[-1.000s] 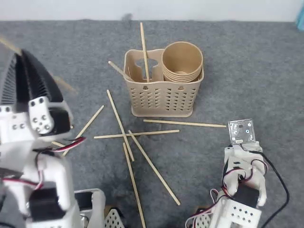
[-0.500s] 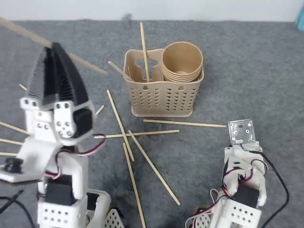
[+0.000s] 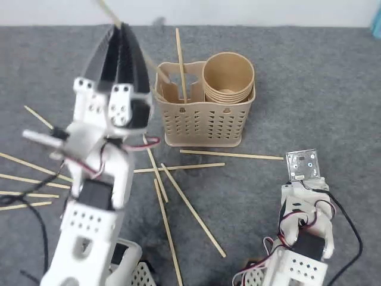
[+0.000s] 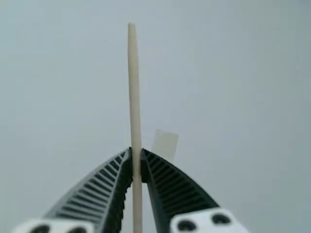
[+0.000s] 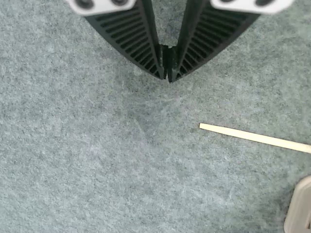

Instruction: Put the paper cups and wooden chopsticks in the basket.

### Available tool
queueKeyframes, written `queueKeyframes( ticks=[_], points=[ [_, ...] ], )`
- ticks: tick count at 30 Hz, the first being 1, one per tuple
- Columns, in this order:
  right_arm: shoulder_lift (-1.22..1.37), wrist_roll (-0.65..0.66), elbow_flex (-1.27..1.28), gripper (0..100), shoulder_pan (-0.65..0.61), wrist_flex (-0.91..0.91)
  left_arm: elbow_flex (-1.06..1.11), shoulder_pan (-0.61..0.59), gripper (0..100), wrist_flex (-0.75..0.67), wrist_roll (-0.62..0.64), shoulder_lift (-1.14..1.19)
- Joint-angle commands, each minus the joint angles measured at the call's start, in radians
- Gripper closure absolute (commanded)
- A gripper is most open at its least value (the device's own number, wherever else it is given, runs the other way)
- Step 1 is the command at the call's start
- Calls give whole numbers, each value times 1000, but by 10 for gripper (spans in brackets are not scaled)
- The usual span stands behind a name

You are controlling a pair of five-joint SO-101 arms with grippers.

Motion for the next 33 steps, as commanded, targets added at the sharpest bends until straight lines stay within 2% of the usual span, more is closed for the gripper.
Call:
queueKeyframes(
  ticks=[1,6,9,15,22,33],
  points=[
    [4,9,18,991,1,10,-56,3,988,-46,8,91],
    [2,11,18,991,1,10,-47,5,988,-48,8,186],
    [2,11,18,991,1,10,-45,3,988,-52,60,239],
    [2,11,18,991,1,8,113,12,988,-262,103,287],
    [2,11,18,991,1,8,312,14,988,-376,106,287],
    [2,11,18,991,1,8,409,86,981,-387,106,287]
  ],
)
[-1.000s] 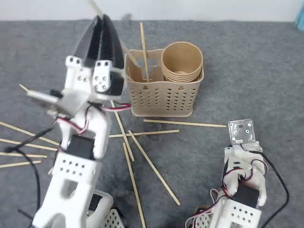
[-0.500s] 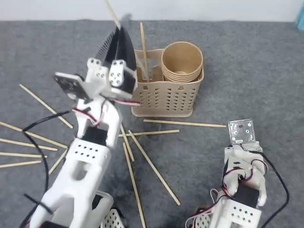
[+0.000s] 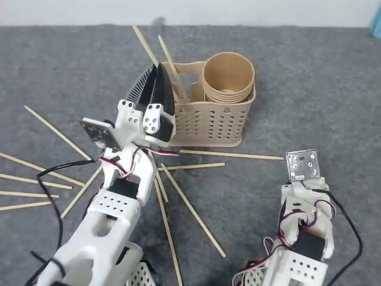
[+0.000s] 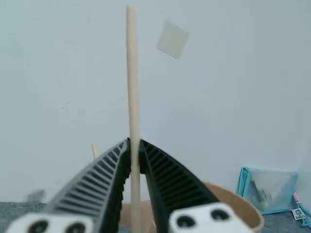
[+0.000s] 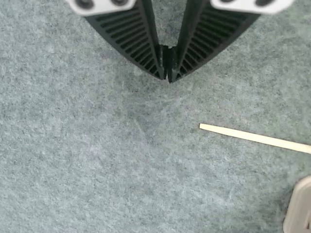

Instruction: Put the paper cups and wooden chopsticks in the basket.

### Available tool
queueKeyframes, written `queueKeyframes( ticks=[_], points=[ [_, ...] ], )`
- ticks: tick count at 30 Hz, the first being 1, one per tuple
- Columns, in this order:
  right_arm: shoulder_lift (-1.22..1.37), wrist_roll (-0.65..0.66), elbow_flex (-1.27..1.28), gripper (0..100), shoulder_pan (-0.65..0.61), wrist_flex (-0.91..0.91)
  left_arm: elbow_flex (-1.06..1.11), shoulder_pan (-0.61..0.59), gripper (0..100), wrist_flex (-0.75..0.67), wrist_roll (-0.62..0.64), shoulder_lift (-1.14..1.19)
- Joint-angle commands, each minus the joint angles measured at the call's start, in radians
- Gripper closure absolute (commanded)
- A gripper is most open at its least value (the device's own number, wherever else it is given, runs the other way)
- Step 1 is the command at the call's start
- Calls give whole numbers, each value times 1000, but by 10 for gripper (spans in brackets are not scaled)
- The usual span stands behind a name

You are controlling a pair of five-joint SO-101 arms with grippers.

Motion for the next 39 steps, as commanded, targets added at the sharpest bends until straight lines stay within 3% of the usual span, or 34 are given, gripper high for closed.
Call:
queueKeyframes(
  ticks=[1,7,14,27,32,39],
  points=[
    [2,11,18,991,1,8,5,37,969,-5,12,18],
    [2,11,18,991,1,8,-110,34,839,186,15,15],
    [2,11,18,991,-2,8,-206,60,835,404,17,-167],
    [2,11,18,990,-4,7,-292,63,835,1065,15,-723],
    [2,11,18,990,-2,7,-343,-81,833,1312,15,-870],
    [2,11,18,990,-5,5,-326,-489,831,1499,15,-941]
  ],
)
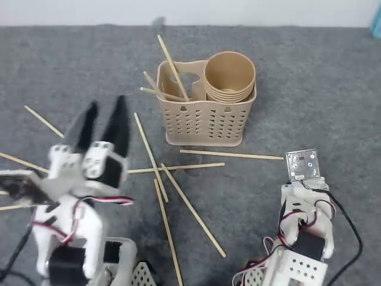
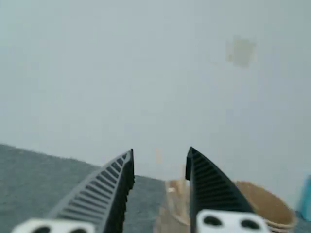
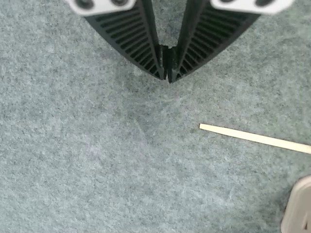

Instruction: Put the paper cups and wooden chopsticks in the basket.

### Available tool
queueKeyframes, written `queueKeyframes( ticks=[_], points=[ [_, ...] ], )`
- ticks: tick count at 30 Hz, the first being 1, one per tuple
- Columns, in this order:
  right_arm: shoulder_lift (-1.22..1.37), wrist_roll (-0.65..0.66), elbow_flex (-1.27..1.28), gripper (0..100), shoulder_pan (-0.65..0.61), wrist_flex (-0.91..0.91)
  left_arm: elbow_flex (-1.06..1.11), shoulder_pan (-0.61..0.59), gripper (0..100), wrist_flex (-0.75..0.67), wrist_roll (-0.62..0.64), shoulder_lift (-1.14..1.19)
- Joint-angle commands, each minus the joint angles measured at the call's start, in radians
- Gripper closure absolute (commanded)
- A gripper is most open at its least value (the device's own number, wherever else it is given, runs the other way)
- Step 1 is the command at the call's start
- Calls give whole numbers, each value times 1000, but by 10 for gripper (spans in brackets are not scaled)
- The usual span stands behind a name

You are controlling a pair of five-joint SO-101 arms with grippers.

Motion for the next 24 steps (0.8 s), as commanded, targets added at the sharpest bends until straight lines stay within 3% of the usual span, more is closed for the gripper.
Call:
queueKeyframes(
  ticks=[1,6,10,17,21,24],
  points=[
    [2,11,18,990,-5,5,13,-206,832,35,11,-12],
    [2,11,18,990,-5,7,179,-361,834,69,11,-18],
    [2,3,11,991,-4,8,346,-407,834,61,5,-18],
    [12,-55,-57,990,-7,53,550,-402,834,63,6,-18],
    [12,-57,-152,990,-74,157,680,-298,837,35,-57,-20],
    [12,-60,-201,990,-124,185,687,-265,908,29,-100,-20]
  ],
)
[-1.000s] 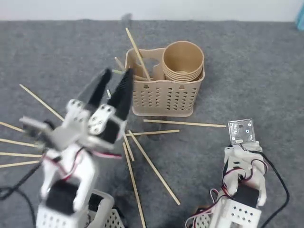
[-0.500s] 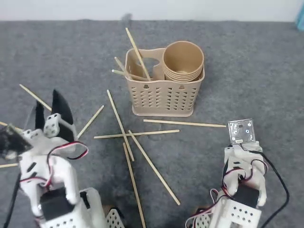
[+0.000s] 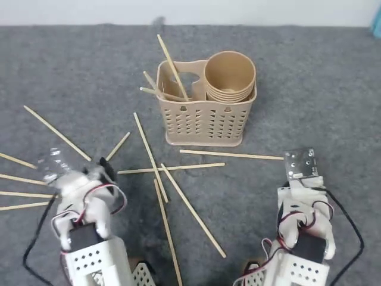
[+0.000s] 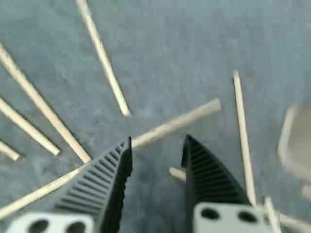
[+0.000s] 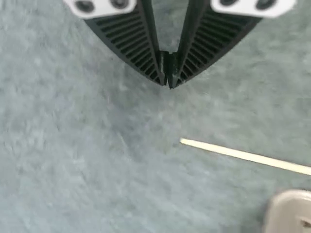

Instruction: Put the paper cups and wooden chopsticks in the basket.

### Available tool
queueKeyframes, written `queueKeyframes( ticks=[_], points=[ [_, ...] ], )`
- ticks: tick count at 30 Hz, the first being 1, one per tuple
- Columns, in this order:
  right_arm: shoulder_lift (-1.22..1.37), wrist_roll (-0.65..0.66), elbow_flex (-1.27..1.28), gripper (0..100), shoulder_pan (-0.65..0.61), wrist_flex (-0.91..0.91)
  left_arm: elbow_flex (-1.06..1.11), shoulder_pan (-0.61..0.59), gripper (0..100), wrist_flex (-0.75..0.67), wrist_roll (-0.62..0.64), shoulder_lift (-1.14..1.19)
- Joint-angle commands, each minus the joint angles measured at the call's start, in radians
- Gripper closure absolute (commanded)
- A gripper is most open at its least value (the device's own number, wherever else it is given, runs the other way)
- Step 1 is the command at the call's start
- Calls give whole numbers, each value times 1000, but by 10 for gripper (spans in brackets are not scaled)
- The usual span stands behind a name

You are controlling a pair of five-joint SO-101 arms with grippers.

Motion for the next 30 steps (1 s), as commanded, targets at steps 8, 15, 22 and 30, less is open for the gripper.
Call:
queueKeyframes(
  ticks=[8,15,22,30],
  points=[
    [10,87,-97,910,-165,15,5,41,988,-34,-38,-15],
    [193,172,-101,879,-162,-93,5,40,988,-34,-40,-15],
    [631,-120,-315,880,-120,-211,5,40,988,-35,-40,-15],
    [1122,-499,-632,876,-151,-213,12,40,988,-38,-41,-15]
  ],
)
